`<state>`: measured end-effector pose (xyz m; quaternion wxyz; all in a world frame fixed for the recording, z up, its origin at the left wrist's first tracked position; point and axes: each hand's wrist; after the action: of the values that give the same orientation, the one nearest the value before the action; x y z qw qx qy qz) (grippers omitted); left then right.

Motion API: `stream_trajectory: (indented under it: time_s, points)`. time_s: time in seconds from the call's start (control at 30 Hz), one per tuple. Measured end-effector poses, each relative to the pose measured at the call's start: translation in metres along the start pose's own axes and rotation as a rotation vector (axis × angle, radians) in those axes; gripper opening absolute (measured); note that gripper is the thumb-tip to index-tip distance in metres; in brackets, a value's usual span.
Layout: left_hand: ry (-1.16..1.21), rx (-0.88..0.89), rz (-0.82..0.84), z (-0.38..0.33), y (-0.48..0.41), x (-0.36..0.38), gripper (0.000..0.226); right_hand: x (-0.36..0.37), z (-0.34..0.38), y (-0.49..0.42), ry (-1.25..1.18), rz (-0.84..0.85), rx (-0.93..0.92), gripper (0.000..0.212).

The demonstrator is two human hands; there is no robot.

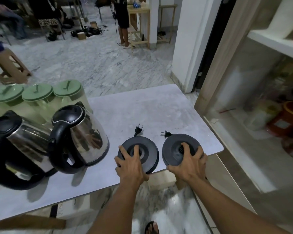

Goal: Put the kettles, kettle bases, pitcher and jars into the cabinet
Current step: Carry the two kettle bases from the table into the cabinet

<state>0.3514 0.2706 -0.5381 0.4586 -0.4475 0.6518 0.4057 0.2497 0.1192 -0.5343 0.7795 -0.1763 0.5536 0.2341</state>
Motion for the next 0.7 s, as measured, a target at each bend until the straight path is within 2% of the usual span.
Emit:
stream_trajectory:
  time_s: [0.2, 0.4, 0.57, 0.7]
  points:
    - [0.064, 0.079, -0.064, -0.006, 0.012, -0.026, 0.113, -0.027, 0.008, 0.007, -0.017, -0.040, -0.006, 0.101]
    - [-0.012, 0.223, -0.196, -0.020, 0.034, -0.099, 0.103, -0.090, 0.016, 0.022, -0.066, -0.165, -0.022, 0.102]
    - [-0.066, 0.398, -0.295, -0.044, 0.056, -0.160, 0.101, -0.166, 0.015, 0.037, -0.107, -0.319, -0.003, 0.099]
    - [-0.067, 0.627, -0.358, -0.084, 0.072, -0.210, 0.102, -0.240, -0.001, 0.058, -0.083, -0.471, 0.093, 0.101]
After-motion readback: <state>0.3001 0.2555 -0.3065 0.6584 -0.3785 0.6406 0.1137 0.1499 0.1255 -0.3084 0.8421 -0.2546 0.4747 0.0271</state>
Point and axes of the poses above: each hand's wrist, its own y-axis away from the middle knuckle, its own x-axis out of the palm, z = x × y, and after that the axes turned 13 degrees about -z, right-handed
